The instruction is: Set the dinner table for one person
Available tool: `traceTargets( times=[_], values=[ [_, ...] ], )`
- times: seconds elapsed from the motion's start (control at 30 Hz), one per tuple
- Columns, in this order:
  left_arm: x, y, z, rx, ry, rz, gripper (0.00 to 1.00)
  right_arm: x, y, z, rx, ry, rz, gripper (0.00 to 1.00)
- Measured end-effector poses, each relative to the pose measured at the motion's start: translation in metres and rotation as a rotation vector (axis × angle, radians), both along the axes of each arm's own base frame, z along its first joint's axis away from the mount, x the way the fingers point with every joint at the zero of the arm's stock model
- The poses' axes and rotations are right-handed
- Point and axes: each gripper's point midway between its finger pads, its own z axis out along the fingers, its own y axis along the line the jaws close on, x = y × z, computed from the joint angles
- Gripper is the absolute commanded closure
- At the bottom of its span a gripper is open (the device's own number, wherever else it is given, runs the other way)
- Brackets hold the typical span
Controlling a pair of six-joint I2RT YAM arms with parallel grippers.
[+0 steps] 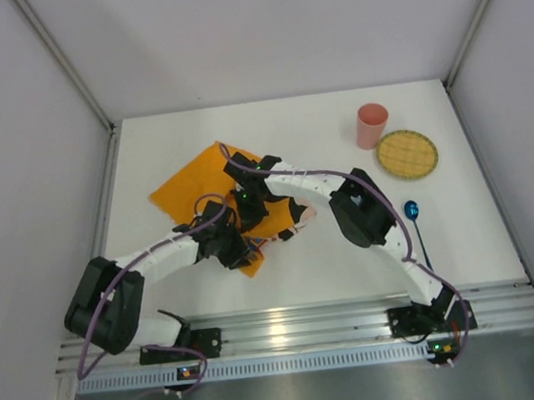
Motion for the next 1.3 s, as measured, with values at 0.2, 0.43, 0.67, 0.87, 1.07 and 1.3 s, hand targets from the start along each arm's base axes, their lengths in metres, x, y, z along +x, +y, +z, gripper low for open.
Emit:
traceTargets(
  times=[0.2, 0.43, 0.67, 0.87, 1.07, 1.3],
  values=[
    [0.011, -0.018, -0.010, 0.015, 0.073, -0.069, 1.00, 0.015, -0.021, -0.005, 0.008, 0.038, -0.062, 1.00],
    [0.021, -0.038, -0.011, -0.005, 0.103, -0.160, 1.00, 0.040, -0.066, -0.003, -0.008, 0.066, -0.159, 1.00],
    [0.024, -0.039, -0.012, 0.029, 0.132, -0.199, 1.00, 0.083, -0.107, 0.006, 0.012, 0.048, -0.269, 1.00],
    [0.025, -0.038, -0.011, 0.036, 0.149, -0.207, 1.00, 0.138, -0.175, 0.039, 0.049, -0.024, -0.415, 1.00],
    [0.035, -0.027, -0.004, 0.019, 0.149, -0.178, 1.00, 0.165, -0.245, 0.070, 0.039, -0.093, -0.542, 1.00],
    [0.080, 0.077, 0.004, 0.229, 0.160, 0.030, 1.00, 0.108, -0.339, 0.090, -0.050, -0.058, -0.725, 1.00]
  ],
)
